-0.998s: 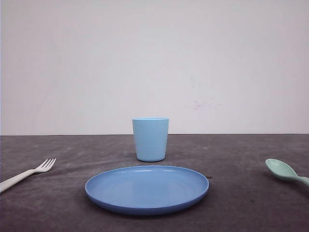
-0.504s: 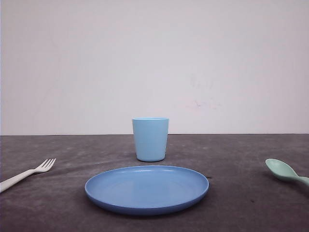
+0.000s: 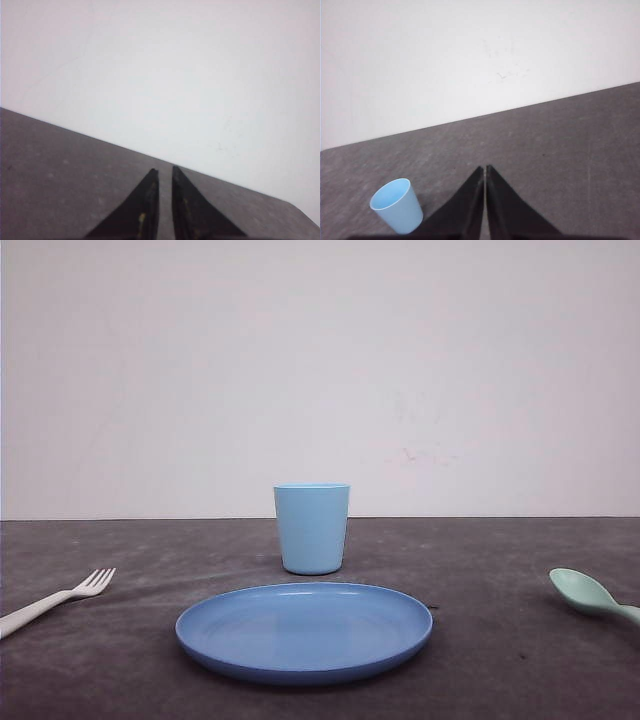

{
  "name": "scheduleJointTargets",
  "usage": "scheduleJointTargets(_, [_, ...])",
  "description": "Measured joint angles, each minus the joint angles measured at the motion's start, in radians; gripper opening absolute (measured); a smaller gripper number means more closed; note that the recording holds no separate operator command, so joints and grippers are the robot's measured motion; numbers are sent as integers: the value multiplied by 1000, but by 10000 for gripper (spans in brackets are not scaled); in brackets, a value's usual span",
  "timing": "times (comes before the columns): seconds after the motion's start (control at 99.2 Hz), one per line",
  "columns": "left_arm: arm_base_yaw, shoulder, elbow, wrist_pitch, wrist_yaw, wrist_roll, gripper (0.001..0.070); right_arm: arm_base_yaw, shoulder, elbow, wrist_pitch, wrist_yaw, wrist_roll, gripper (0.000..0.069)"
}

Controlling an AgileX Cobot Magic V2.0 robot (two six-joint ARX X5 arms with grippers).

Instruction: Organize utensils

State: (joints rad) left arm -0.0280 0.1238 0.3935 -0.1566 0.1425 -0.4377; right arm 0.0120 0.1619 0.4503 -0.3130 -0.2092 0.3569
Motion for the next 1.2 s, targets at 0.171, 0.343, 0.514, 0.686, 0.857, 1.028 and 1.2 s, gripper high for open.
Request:
scheduleJointTargets(0.171, [0, 162, 241, -244, 25, 90, 22, 0, 147, 220, -179, 0, -46, 9])
scheduleJointTargets(0.343, [0, 330, 414, -397, 30, 210, 22, 0, 315, 357, -317, -1, -133, 9])
scheduleJointTargets(0.514, [0, 479, 456, -454, 30, 315, 22, 0, 466, 365, -370, 0, -201, 9])
scheduleJointTargets(0.686, [-3, 615, 456, -480, 30, 349, 22, 0, 626, 365, -396, 9, -254, 9])
scheduleJointTargets(0.857, [-19, 711, 456, -494, 5, 375, 22, 0, 737, 365, -399, 82, -278, 9])
scheduleJointTargets(1.028, [-23, 755, 456, -514, -12, 381, 22, 0, 809, 365, -414, 83, -282, 9])
scheduleJointTargets(1.2, [-23, 761, 456, -540, -12, 387, 98, 0, 822, 365, -420, 83, -291, 119])
